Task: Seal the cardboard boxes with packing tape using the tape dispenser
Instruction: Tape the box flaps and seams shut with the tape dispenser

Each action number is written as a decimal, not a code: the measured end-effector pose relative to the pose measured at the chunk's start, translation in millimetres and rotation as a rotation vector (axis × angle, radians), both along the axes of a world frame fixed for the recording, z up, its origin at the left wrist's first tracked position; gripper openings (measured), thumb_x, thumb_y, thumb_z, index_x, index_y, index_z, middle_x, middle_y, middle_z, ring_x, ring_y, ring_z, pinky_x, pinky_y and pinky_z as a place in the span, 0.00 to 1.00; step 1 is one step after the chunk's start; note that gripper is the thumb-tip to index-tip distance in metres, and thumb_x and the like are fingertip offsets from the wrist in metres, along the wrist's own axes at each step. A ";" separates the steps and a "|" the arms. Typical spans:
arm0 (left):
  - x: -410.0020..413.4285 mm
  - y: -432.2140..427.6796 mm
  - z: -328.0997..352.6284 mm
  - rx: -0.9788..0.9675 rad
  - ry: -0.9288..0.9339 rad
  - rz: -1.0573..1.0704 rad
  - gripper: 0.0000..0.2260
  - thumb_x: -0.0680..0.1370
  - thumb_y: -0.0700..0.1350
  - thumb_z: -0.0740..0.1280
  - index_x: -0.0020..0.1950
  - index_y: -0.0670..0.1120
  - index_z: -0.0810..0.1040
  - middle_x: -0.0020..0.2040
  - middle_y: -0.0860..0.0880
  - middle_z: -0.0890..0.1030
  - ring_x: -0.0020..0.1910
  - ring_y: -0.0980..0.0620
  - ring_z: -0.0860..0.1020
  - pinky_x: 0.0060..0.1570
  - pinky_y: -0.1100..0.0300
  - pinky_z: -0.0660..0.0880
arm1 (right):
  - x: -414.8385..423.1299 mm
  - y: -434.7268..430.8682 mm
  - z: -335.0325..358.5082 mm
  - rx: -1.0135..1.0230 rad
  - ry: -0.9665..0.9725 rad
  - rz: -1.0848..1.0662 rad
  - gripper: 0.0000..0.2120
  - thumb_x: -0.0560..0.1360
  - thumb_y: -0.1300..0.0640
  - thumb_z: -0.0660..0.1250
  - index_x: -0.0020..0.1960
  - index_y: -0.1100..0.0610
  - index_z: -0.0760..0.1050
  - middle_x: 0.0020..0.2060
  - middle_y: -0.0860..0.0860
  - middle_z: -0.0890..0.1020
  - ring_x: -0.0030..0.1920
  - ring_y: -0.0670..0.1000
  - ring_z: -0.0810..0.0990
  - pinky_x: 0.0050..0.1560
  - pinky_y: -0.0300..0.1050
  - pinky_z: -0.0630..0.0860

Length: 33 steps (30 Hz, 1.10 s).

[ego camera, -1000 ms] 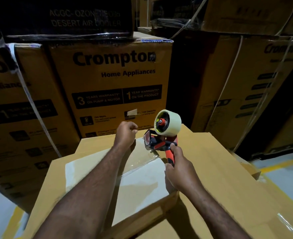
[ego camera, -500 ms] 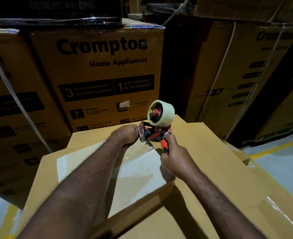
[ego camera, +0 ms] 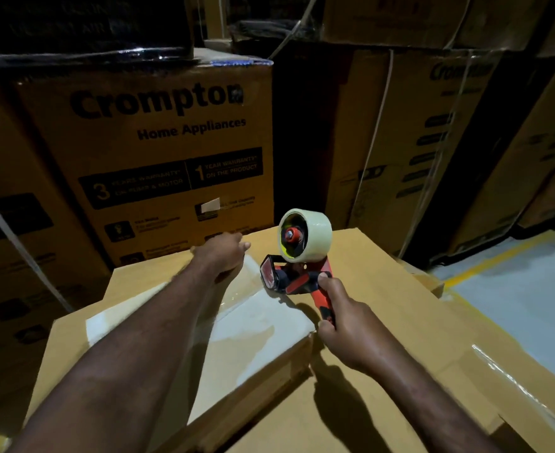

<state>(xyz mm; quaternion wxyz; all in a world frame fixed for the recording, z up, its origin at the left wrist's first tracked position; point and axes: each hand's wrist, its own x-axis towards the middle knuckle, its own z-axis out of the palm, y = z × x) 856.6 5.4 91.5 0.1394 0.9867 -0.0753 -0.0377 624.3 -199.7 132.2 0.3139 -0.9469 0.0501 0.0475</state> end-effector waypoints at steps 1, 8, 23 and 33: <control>-4.8 -4.5 3.3 0.010 -0.130 -0.021 0.20 0.85 0.57 0.59 0.73 0.51 0.73 0.72 0.48 0.74 0.69 0.45 0.73 0.67 0.40 0.67 | -0.3 1.3 -0.3 0.008 0.007 -0.002 0.33 0.81 0.55 0.61 0.77 0.39 0.46 0.48 0.50 0.77 0.42 0.49 0.80 0.42 0.50 0.80; -32.9 -18.8 -3.7 -0.005 -0.010 -0.295 0.15 0.85 0.43 0.58 0.38 0.48 0.74 0.37 0.49 0.75 0.44 0.45 0.71 0.63 0.52 0.65 | 0.6 0.3 4.5 0.078 0.070 -0.025 0.33 0.81 0.57 0.62 0.77 0.38 0.48 0.53 0.50 0.76 0.42 0.49 0.81 0.37 0.45 0.78; -22.2 -19.9 -17.8 0.240 -0.015 -0.348 0.28 0.84 0.65 0.50 0.36 0.50 0.77 0.46 0.49 0.81 0.60 0.48 0.76 0.76 0.33 0.43 | -61.7 -26.0 3.9 0.031 0.113 -0.058 0.32 0.80 0.54 0.63 0.75 0.36 0.49 0.49 0.52 0.78 0.40 0.51 0.81 0.42 0.52 0.81; -85.0 -56.7 -11.5 -0.121 0.000 -0.399 0.14 0.86 0.47 0.59 0.58 0.44 0.82 0.56 0.43 0.83 0.56 0.44 0.79 0.64 0.49 0.67 | -68.5 -29.4 -3.5 0.089 0.040 -0.063 0.33 0.80 0.57 0.63 0.76 0.37 0.49 0.53 0.52 0.78 0.38 0.48 0.81 0.35 0.43 0.77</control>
